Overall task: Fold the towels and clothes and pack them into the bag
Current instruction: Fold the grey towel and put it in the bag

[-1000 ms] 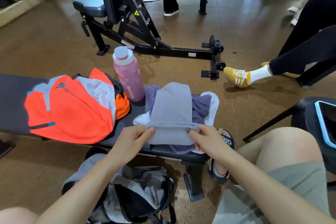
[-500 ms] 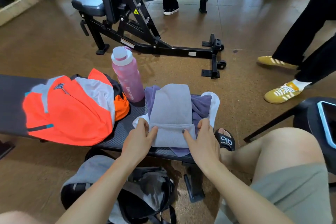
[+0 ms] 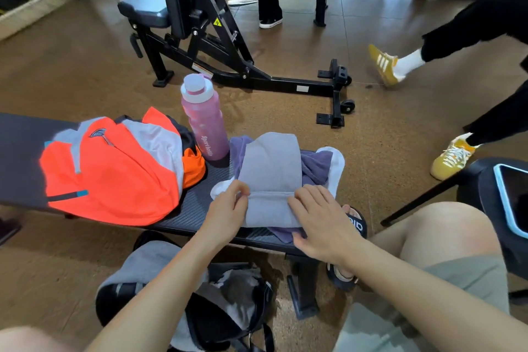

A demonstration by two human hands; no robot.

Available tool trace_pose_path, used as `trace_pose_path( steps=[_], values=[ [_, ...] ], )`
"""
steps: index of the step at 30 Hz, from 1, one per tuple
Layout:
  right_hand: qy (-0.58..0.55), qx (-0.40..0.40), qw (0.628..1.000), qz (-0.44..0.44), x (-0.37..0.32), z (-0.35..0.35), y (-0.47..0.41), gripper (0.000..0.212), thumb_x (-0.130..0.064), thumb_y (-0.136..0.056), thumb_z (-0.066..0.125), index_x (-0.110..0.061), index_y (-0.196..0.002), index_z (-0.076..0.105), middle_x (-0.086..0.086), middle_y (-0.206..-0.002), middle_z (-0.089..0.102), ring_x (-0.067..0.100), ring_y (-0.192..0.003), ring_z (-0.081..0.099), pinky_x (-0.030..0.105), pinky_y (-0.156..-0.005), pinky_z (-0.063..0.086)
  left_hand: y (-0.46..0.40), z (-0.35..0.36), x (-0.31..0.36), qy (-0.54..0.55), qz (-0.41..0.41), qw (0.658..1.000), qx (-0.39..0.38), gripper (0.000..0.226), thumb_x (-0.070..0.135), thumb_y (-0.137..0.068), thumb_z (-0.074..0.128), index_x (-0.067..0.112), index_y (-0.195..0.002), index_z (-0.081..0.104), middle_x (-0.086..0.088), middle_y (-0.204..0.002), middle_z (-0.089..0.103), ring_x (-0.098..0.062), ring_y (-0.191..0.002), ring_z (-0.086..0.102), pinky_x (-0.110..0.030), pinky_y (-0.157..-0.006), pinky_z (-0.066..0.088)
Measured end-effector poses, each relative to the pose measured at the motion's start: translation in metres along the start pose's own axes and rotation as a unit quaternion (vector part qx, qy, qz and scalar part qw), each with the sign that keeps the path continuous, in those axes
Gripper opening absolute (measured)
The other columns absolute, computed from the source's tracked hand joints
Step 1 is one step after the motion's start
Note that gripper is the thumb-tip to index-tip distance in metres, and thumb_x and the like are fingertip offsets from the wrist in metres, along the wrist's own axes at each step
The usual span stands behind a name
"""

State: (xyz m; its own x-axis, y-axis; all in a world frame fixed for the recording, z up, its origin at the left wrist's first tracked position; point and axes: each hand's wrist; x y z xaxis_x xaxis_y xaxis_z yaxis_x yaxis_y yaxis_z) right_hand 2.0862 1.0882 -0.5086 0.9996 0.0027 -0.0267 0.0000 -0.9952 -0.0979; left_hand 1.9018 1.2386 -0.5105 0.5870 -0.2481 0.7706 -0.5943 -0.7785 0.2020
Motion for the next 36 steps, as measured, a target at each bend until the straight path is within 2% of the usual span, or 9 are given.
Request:
trace_pose_path(
  steps=[2,7,10,13,18,22,28,31,36],
  values=[
    [-0.009,0.013,1.000,0.016,-0.003,-0.001,-0.003,0.040,-0.038,-0.076,0.057,-0.010,-0.105,0.058,0.008,-0.110,0.053,0.032,-0.106,0.050,0.044,-0.097,0.041,0.001,-0.006,0.005,0.042,-0.047,0.998,-0.022,0.014,0.025,-0.101,0.045,0.032,-0.096,0.056,0.003,-0.073,0.049,-0.017,-0.065,0.042,-0.030,-0.058,0.034],
    [-0.027,0.057,0.998,0.008,-0.008,-0.006,-0.012,0.034,-0.031,-0.071,0.058,-0.010,-0.098,0.056,0.008,-0.107,0.053,0.033,-0.102,0.051,0.043,-0.096,0.041,0.005,-0.024,0.018,0.268,-0.159,0.949,-0.054,0.015,0.026,-0.097,0.058,0.026,-0.086,0.067,-0.002,-0.112,0.060,-0.018,-0.093,0.057,-0.027,-0.062,0.050],
    [-0.060,0.084,0.995,-0.005,-0.004,-0.015,-0.014,0.026,-0.021,-0.067,0.055,-0.010,-0.091,0.058,0.007,-0.099,0.056,0.029,-0.092,0.051,0.037,-0.090,0.040,0.008,-0.033,0.025,0.303,-0.184,0.934,-0.054,0.013,0.024,-0.094,0.063,0.015,-0.097,0.071,-0.008,-0.105,0.068,-0.019,-0.086,0.064,-0.030,-0.063,0.057],
    [-0.139,0.083,0.987,-0.006,0.002,-0.026,-0.009,0.021,-0.020,-0.070,0.053,-0.014,-0.089,0.060,0.000,-0.089,0.056,0.021,-0.084,0.048,0.033,-0.083,0.039,0.016,-0.043,0.023,0.278,-0.211,0.934,-0.082,0.011,0.010,-0.097,0.057,0.012,-0.090,0.066,-0.008,-0.089,0.066,-0.021,-0.078,0.062,-0.035,-0.071,0.054],
    [-0.237,0.011,0.971,0.014,0.005,-0.041,-0.006,0.016,-0.031,-0.074,0.047,-0.024,-0.084,0.057,-0.011,-0.074,0.050,0.010,-0.068,0.043,0.030,-0.067,0.030,0.050,-0.053,0.000,0.069,0.005,0.986,-0.153,0.053,0.007,-0.068,0.069,0.032,-0.115,0.065,0.012,-0.099,0.071,-0.006,-0.085,0.068,-0.024,-0.075,0.052],
    [-0.388,-0.029,0.915,0.108,0.003,-0.046,-0.014,0.016,-0.025,-0.080,0.057,-0.031,-0.095,0.058,-0.008,-0.079,0.064,0.012,-0.072,0.057,0.035,-0.065,0.046,0.048,-0.043,-0.005,-0.017,0.093,0.995,-0.032,0.021,0.033,-0.081,0.078,0.036,-0.099,0.067,0.010,-0.104,0.059,-0.001,-0.101,0.057,-0.024,-0.082,0.043],
    [-0.475,-0.026,0.857,0.199,0.007,-0.035,-0.020,0.014,-0.026,-0.079,0.062,-0.030,-0.092,0.060,-0.001,-0.088,0.066,0.026,-0.087,0.063,0.045,-0.080,0.053,0.037,-0.038,-0.003,0.049,0.112,0.992,0.016,0.039,0.031,-0.089,0.076,0.040,-0.121,0.055,0.020,-0.122,0.059,-0.005,-0.116,0.054,-0.024,-0.097,0.043],
    [-0.487,-0.024,0.846,0.213,0.007,-0.029,-0.021,0.011,-0.028,-0.083,0.065,-0.032,-0.091,0.060,-0.003,-0.088,0.067,0.019,-0.086,0.065,0.040,-0.081,0.053,0.032,-0.035,0.000,0.018,0.137,0.990,0.036,0.024,0.025,-0.092,0.072,0.034,-0.109,0.057,0.018,-0.106,0.061,-0.007,-0.105,0.055,-0.023,-0.086,0.041],
    [-0.487,-0.016,0.838,0.246,0.009,-0.023,-0.024,0.009,-0.026,-0.092,0.064,-0.032,-0.089,0.058,-0.006,-0.084,0.066,0.011,-0.079,0.059,0.030,-0.072,0.046,0.022,-0.034,-0.009,0.071,0.057,0.995,0.033,0.013,0.036,-0.096,0.065,0.031,-0.099,0.054,0.013,-0.094,0.065,-0.009,-0.084,0.061,-0.033,-0.077,0.049]
  ],
)
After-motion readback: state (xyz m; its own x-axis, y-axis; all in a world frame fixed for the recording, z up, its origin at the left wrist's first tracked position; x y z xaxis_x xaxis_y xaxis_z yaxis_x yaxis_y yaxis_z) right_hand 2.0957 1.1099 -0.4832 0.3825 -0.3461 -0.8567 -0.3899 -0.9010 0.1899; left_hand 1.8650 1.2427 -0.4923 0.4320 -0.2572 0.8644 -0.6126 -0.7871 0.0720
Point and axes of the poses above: each hand's wrist, its own y-axis away from the middle knuckle, its own z-axis out of the palm, x = y × z
